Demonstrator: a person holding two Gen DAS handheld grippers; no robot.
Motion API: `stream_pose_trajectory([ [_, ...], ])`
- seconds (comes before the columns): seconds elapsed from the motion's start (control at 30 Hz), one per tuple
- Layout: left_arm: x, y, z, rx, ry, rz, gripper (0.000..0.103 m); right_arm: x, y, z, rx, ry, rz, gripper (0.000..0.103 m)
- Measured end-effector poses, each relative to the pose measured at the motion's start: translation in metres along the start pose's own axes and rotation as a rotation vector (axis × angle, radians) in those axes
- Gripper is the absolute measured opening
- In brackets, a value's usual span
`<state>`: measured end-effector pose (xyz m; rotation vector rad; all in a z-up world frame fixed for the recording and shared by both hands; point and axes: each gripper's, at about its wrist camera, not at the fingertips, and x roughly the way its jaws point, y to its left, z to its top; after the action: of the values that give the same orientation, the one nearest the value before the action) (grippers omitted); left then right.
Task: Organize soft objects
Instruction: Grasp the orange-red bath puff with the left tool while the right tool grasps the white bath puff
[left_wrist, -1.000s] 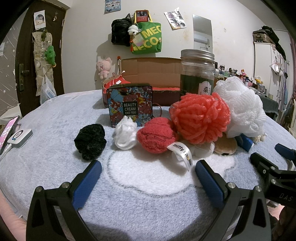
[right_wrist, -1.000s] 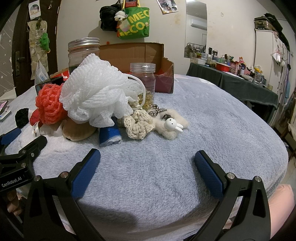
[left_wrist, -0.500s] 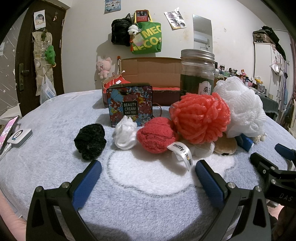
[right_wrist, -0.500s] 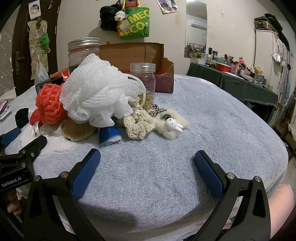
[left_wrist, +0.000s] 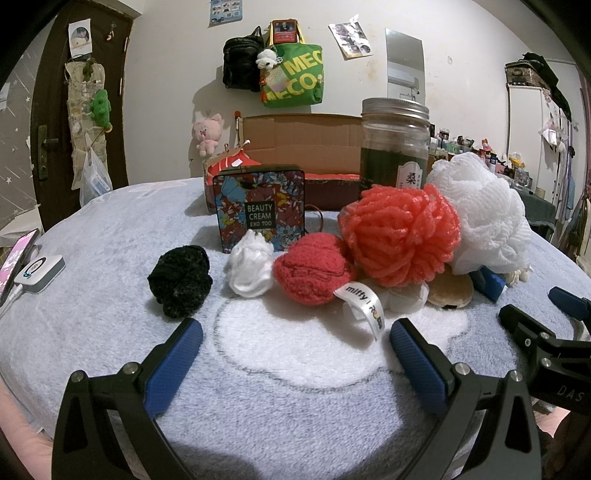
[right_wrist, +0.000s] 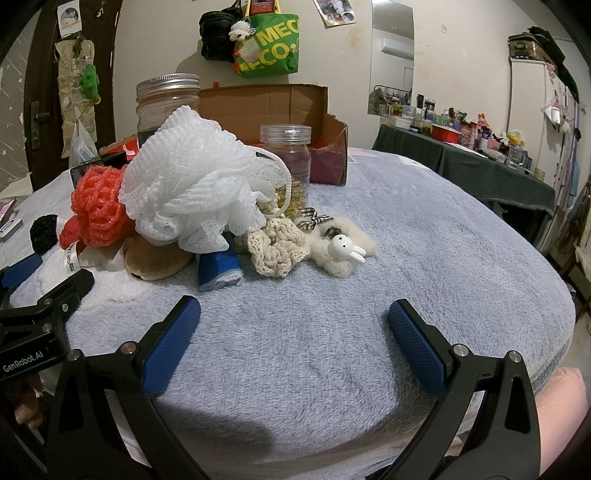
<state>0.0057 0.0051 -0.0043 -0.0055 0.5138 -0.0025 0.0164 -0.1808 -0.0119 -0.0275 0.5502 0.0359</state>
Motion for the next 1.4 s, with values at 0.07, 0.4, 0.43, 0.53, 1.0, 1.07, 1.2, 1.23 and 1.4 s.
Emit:
stream_pose_trajectory([
  [0.07, -0.001, 0.0, 0.0, 0.001, 0.001, 0.0, 0.103, 0.0, 0.0, 0.0, 0.0, 0.0, 0.0, 0.103],
  [0.4, 0.001, -0.001, -0.003, 0.006, 0.007, -0.002, 0.103, 0.001, -0.001, -0.001, -0.003, -0.002, 0.007, 0.103],
  [0.43, 0.002, -0.001, -0.005, 0.006, 0.01, -0.005, 0.103, 0.0, -0.002, -0.001, -0.003, 0.0, 0.013, 0.103],
  [0.53, -0.007, 0.001, -0.002, -0.008, 0.006, -0.043, 0.103, -0.012, -0.002, 0.002, -0.003, -0.005, 0.044, 0.103],
  [1.0, -0.011, 0.002, 0.067, 0.055, 0.017, -0.297, 0.103, -0.027, -0.016, 0.074, -0.038, -0.083, 0.27, 0.103],
  [1.07, -0.006, -0.004, 0.073, 0.092, 0.03, -0.331, 0.103, -0.016, -0.019, 0.083, -0.047, -0.039, 0.328, 0.103],
  [1.2, 0.006, -0.014, 0.077, 0.165, 0.071, -0.372, 0.103, 0.009, -0.02, 0.092, -0.072, 0.039, 0.406, 0.103],
  [1.23, 0.011, -0.017, 0.076, 0.181, 0.087, -0.373, 0.099, 0.014, -0.021, 0.094, -0.068, 0.059, 0.434, 0.103],
  [1.4, 0.026, -0.018, 0.073, 0.199, 0.148, -0.386, 0.092, 0.038, -0.022, 0.093, -0.041, 0.151, 0.556, 0.103],
])
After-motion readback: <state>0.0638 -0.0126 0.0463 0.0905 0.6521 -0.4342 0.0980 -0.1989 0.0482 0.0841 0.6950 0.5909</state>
